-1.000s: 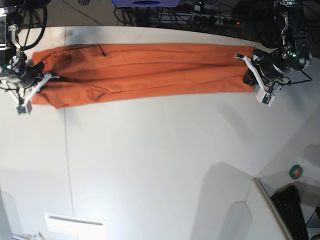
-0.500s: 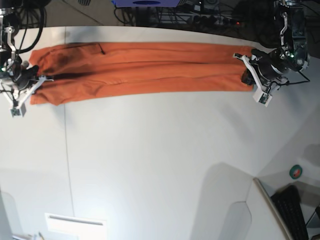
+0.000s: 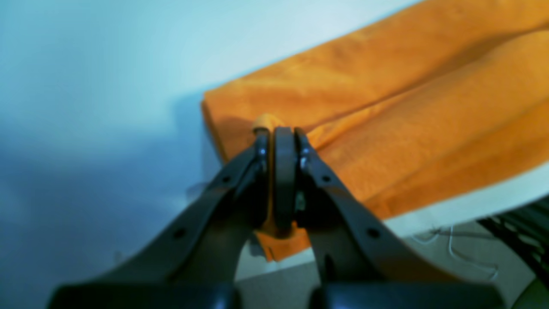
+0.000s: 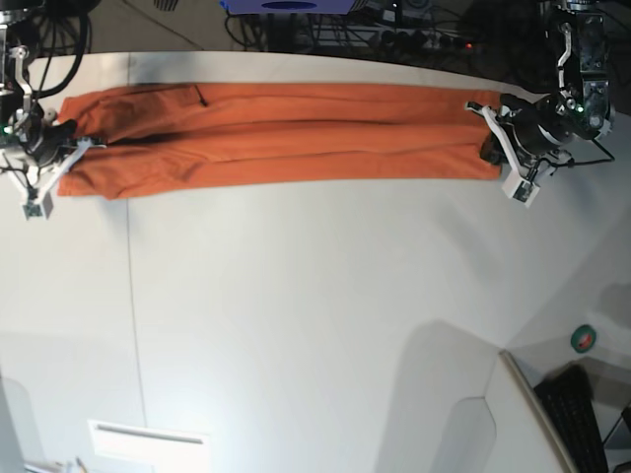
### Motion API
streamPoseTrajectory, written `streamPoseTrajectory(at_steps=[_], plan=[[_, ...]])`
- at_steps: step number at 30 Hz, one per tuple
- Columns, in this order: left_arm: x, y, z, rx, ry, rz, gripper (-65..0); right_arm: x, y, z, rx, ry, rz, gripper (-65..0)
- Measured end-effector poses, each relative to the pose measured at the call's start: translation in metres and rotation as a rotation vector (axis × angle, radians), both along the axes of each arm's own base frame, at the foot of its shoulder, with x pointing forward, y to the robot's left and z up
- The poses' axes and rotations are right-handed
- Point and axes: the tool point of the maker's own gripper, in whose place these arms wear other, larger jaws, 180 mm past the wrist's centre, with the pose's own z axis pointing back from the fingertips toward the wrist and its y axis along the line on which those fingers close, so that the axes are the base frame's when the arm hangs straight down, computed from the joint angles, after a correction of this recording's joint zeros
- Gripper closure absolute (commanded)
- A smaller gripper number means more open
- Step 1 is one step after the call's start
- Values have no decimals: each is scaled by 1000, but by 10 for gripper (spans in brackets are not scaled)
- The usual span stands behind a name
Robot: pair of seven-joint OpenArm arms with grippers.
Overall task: Layout the t-shirt on the table in an organized manner, then fold the t-shirt properly
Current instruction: 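Lay the folded edge down along the collar edge with both grippers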
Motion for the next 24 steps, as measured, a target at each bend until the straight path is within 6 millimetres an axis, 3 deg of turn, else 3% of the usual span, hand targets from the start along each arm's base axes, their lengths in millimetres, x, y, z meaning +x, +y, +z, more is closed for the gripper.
streamPoseTrajectory(at_steps=[15,18,22,24], plan=[[-3,-1,-2,-3,8,2,0,-1,1,-1,3,10,-3,0],[-3,0,-1,-6,6,9,-160,-7,1,-3,6,42,-8,-8],[-3,2,0,-1,5,13,-311,-6,0,-3,2,40,-8,-206],[0,9,5,-1,-16,41,-342,-6,-4,0,7,30,-35,-216]])
